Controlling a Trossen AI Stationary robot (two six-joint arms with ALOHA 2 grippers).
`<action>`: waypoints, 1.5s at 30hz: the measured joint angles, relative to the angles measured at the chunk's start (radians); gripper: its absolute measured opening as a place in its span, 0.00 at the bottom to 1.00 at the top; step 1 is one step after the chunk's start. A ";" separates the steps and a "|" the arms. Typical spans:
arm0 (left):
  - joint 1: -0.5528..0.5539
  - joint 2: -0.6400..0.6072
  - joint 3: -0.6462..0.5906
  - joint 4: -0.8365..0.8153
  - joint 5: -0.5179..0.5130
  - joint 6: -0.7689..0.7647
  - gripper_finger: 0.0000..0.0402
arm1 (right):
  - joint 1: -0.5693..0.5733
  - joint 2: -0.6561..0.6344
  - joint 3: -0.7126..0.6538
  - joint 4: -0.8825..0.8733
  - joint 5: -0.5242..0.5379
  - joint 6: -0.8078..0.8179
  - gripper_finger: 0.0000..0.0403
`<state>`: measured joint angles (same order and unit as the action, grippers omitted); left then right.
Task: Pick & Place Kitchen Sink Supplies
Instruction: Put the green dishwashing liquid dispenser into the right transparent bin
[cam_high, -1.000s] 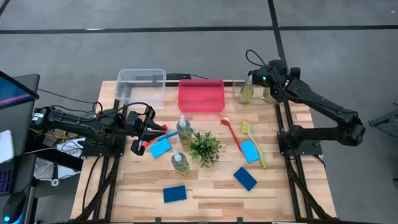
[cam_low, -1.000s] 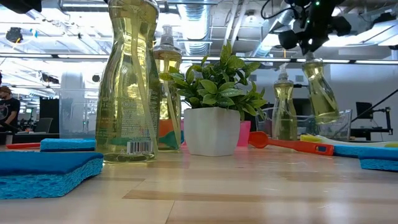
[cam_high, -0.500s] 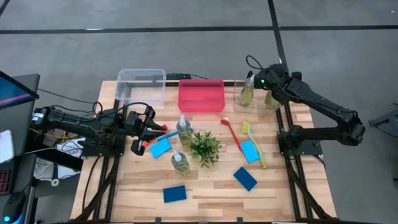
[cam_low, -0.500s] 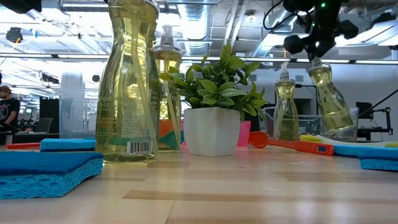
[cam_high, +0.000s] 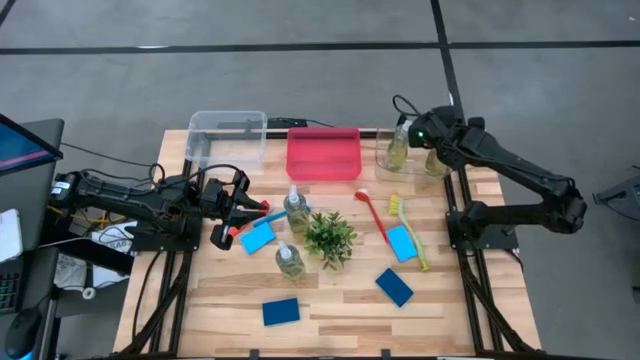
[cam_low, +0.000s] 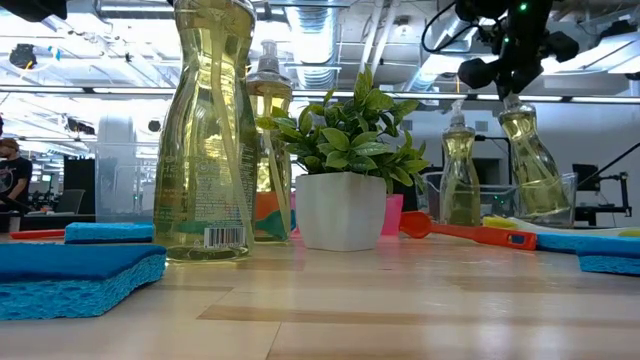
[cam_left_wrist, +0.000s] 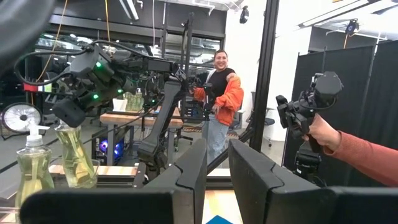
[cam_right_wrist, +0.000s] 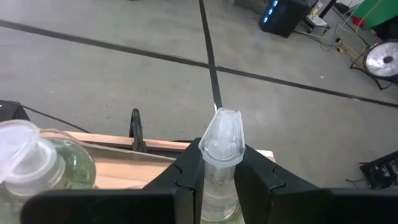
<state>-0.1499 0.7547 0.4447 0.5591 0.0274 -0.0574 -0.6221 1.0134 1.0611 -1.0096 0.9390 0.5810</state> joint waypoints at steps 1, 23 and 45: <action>0.000 0.000 0.000 0.000 0.000 0.000 0.17 | 0.001 0.000 0.000 0.001 0.002 -0.001 0.15; 0.000 0.000 0.000 0.016 0.000 0.053 0.17 | -0.116 0.104 0.000 0.387 -0.004 -0.150 0.15; 0.000 0.000 0.000 0.016 0.000 0.053 0.17 | -0.145 0.186 0.002 0.357 -0.019 -0.149 0.20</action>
<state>-0.1497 0.7551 0.4450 0.5755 0.0273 -0.0044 -0.7670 1.1995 1.0630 -0.6530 0.9202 0.4320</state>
